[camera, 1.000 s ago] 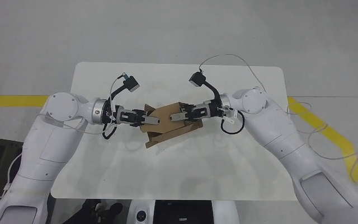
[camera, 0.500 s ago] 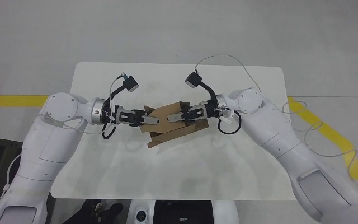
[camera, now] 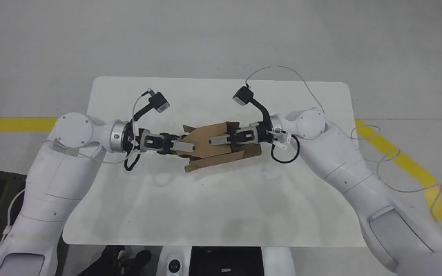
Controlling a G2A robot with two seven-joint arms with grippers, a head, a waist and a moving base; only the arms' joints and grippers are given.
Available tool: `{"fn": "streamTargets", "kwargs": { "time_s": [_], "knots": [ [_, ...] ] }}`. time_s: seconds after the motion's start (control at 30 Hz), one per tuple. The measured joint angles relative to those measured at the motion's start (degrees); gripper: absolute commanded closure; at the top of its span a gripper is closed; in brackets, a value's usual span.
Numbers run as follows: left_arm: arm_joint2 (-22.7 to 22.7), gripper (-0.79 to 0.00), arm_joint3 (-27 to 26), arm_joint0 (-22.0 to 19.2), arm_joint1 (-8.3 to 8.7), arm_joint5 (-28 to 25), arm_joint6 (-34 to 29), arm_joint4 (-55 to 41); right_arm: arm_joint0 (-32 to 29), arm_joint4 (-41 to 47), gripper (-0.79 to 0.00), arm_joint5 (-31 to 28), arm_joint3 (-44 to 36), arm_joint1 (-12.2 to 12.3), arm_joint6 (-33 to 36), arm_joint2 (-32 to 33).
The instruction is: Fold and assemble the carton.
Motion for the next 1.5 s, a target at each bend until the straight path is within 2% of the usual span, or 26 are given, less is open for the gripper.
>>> {"fn": "streamTargets", "kwargs": {
  "time_s": [0.3, 0.67, 1.07, 1.5],
  "knots": [
    [-0.9, -0.785, -0.6, 0.4, 0.02, 2.9, -0.6, -5.4, -0.9, -1.7, 0.0, -1.0, 1.2, -0.3, -1.4, 0.9],
    [-1.0, -0.785, -2.6, 0.9, -0.08, 6.0, -0.3, -9.1, -1.6, -6.0, 0.0, 0.1, 0.2, -1.4, -7.4, 1.6],
    [0.0, -0.785, -3.3, 0.8, -0.51, 4.9, 5.7, -6.1, -2.4, -7.0, 0.0, 0.3, -1.7, -2.9, -7.8, 1.0],
    [-0.4, -0.785, -4.6, 1.5, -0.5, 3.1, 7.2, -3.4, -2.5, -7.3, 0.0, 0.4, -1.5, -3.9, -6.8, 1.8]
  ]
}}
